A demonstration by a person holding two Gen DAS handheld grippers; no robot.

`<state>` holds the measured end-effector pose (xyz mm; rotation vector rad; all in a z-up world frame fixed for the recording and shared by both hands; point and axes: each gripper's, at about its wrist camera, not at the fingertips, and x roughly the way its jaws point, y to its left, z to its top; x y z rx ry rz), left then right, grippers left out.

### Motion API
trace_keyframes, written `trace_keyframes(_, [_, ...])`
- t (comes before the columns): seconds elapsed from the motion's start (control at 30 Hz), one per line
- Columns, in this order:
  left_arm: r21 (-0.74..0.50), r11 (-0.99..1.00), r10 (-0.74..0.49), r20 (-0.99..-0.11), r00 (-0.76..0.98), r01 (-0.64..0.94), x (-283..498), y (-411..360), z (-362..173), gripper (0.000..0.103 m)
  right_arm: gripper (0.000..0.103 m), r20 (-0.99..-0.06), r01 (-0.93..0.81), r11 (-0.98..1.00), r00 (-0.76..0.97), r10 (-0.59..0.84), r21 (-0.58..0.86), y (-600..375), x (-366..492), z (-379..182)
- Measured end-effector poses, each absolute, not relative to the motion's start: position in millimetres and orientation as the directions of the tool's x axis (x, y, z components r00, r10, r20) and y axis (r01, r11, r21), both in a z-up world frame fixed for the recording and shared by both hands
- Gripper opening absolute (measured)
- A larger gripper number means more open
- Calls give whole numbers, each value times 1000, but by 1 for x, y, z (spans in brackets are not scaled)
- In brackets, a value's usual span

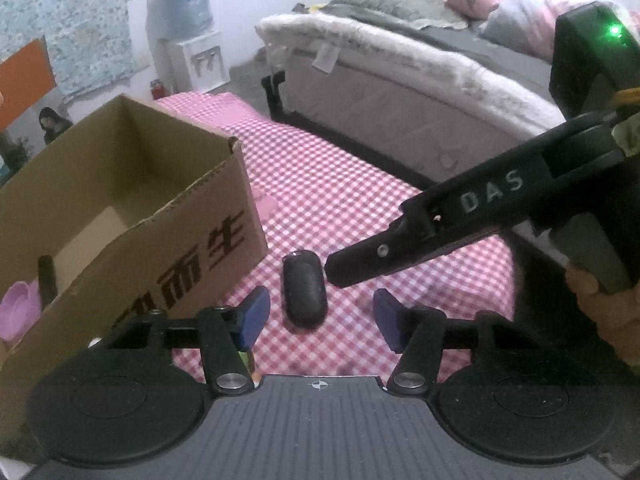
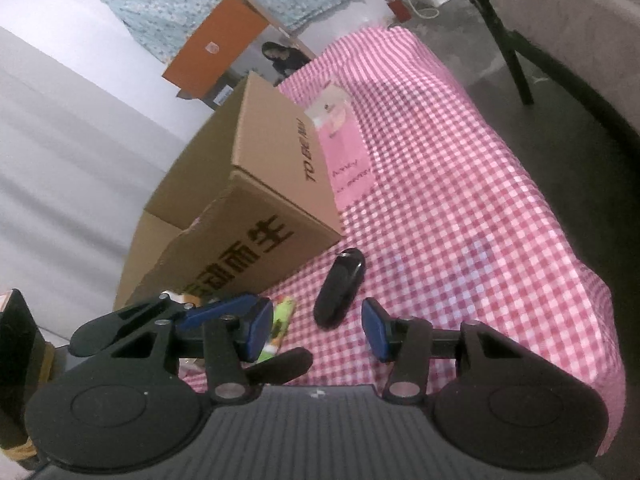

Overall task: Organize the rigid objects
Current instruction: 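Reach the right gripper to the black oval case and grasp it, then lift the black oval case and carry it toward the box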

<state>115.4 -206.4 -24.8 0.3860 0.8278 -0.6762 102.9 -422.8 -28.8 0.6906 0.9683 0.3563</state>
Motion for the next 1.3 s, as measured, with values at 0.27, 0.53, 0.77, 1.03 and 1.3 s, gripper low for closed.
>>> trace_keyframes(0.27, [140, 735, -304, -807, 507, 663, 124, -220, -45, 42, 42, -639, 29, 732, 513, 573, 680, -421, 128, -49])
trace_keyframes(0.53, [139, 740, -277, -828, 487, 658, 135, -224, -54, 42, 33, -629, 23, 710, 486, 607, 703, -425, 143, -60])
trace_keyframes(0.77, [116, 749, -290, -828, 480, 653, 140, -227, -53, 36, 28, -605, 3, 687, 476, 638, 727, -420, 152, -67])
trace_keyframes(1.03, [121, 744, -311, -808, 501, 657, 130, -222, -46, 25, 27, -584, 1, 675, 502, 638, 738, -417, 146, -66])
trace_keyframes(1.3, [97, 748, -348, -785, 513, 656, 116, -213, -31, 20, 24, -580, -13, 693, 536, 613, 721, -412, 125, -44])
